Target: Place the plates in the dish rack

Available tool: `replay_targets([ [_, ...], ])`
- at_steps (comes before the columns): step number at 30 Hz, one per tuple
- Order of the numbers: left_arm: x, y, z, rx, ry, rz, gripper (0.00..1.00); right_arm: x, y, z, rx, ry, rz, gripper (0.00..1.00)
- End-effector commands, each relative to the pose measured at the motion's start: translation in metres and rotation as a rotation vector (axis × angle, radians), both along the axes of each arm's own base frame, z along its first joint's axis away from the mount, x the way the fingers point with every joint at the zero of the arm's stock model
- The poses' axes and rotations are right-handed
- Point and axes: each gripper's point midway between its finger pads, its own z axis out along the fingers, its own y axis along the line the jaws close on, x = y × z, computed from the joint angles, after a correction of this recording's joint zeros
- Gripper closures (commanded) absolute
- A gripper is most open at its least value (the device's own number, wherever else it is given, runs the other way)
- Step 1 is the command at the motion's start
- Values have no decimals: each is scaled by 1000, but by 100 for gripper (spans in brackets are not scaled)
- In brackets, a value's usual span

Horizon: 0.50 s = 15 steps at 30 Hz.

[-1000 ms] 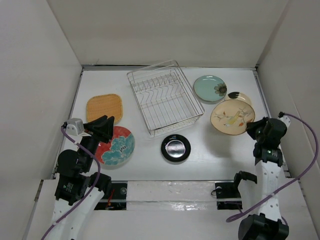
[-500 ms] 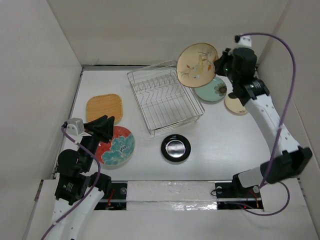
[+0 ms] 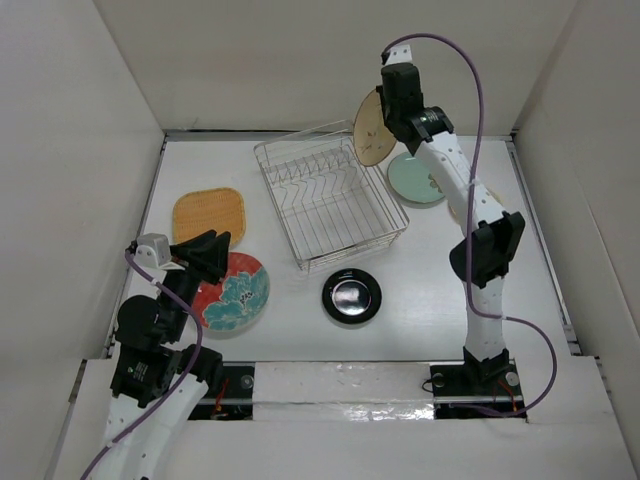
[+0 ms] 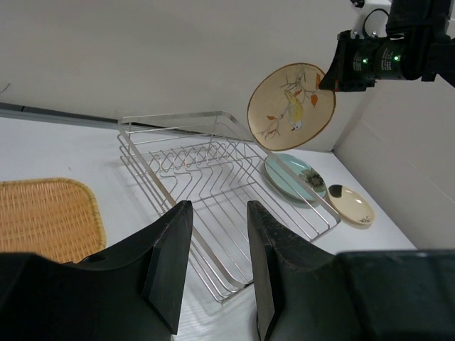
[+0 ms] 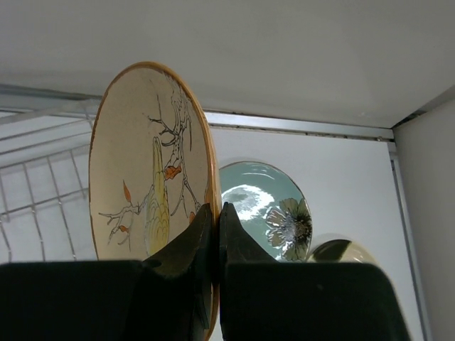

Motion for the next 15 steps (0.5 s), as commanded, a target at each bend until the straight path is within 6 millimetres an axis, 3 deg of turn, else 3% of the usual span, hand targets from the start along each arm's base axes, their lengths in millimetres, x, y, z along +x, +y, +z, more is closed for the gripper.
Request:
replay_targets([
  [1,0,-3,10,-3,-29,-12,67,-10,-7,78,-6,-199,-62,100],
  [8,2,-3,8,-1,-23,-12,67,0,16,40,-91,-154,-34,100],
  [15,2,-3,8,3,-21,-11,67,5,38,21,-169,-152,-12,100],
])
